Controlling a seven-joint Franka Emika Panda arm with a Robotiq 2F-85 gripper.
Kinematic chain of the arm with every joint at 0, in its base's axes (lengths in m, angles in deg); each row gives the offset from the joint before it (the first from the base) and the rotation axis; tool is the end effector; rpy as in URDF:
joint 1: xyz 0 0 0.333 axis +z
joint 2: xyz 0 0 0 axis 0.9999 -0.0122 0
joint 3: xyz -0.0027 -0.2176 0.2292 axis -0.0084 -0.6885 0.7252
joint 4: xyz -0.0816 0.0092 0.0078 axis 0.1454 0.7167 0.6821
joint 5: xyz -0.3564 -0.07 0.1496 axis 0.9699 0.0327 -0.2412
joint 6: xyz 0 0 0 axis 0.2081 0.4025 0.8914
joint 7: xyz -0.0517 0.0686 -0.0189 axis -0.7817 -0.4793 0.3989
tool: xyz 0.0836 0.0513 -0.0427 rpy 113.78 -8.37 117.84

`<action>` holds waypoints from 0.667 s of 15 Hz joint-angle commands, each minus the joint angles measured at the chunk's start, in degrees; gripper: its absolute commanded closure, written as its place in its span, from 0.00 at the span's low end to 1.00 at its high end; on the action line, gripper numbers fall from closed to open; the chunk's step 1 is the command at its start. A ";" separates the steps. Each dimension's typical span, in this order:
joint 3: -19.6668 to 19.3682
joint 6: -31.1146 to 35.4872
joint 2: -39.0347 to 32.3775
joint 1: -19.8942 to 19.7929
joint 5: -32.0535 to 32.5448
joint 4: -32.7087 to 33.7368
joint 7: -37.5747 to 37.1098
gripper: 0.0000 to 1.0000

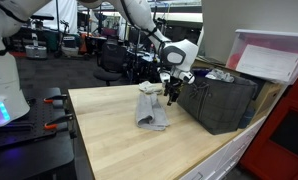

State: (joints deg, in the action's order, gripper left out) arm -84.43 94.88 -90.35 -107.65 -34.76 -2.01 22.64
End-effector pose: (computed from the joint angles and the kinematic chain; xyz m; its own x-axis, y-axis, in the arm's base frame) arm 0.6853 -0.2429 0.2139 0.8882 -0.4564 -0.0521 -0.4589 -0.8762 -0.1471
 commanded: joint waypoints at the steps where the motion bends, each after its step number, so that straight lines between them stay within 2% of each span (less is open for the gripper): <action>1: -0.49 -2.64 -3.30 -0.26 0.19 3.60 1.73 0.00; 10: -3.08 -4.76 -9.64 -0.52 3.48 9.85 2.02 0.00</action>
State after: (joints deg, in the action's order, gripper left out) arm -86.66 93.25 -97.79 -107.78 -32.94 3.38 23.48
